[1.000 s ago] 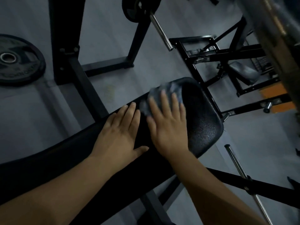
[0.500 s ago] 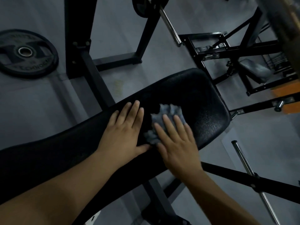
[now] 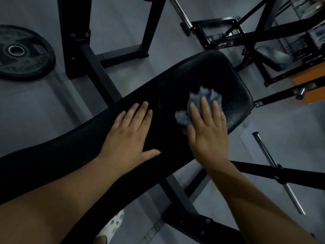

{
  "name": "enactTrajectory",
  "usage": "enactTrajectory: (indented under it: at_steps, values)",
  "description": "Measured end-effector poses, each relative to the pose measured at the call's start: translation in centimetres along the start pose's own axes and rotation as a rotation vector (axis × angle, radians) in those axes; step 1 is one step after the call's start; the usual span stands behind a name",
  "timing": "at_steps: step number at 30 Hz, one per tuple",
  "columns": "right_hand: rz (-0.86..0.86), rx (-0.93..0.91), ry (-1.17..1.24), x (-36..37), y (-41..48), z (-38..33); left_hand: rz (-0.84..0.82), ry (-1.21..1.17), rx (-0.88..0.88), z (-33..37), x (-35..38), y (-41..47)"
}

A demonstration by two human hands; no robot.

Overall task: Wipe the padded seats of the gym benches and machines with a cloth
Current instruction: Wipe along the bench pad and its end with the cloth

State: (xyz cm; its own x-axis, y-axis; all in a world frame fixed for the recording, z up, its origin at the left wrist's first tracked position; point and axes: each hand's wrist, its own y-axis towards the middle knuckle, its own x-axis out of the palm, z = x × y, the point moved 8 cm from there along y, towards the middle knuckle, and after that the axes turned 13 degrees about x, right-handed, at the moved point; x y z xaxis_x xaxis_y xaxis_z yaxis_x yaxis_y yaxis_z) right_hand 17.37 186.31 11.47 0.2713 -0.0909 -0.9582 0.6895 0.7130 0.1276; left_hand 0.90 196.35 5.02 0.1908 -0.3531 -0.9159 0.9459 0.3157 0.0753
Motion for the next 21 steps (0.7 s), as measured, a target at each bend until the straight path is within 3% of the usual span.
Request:
enactTrajectory:
  at_steps: [2, 5, 8, 11, 14, 16, 19, 21]
  values:
    - [-0.012, 0.135, 0.079, -0.4, 2.1, -3.3, 0.022, 0.007, -0.021, -0.1, 0.4, -0.6]
    - [-0.014, -0.148, 0.041, 0.6, -1.8, -8.3, 0.029, 0.0, -0.052, -0.5, 1.0, -0.7]
    - [-0.071, -0.359, -0.012, 1.2, -4.2, -5.5, 0.018, -0.008, -0.061, -0.9, 1.4, -0.7]
    - [0.013, -0.202, -0.011, 0.1, 1.9, -3.5, 0.036, -0.022, -0.075, -1.2, 1.6, -0.7]
    - [0.037, -0.063, 0.048, -0.9, 6.1, -7.5, 0.059, 0.005, -0.073, -1.3, 1.8, -0.7]
    - [0.021, -0.219, 0.017, -0.1, 4.0, -9.6, 0.069, 0.011, -0.076, -1.4, 1.8, -0.7]
    - [-0.028, -0.483, -0.074, 1.0, -1.6, -5.9, 0.078, 0.009, -0.056, -1.1, 1.6, -0.6]
    - [-0.019, -0.453, -0.076, 0.6, -1.0, -2.3, 0.077, 0.0, -0.062, -1.3, 1.8, -0.7]
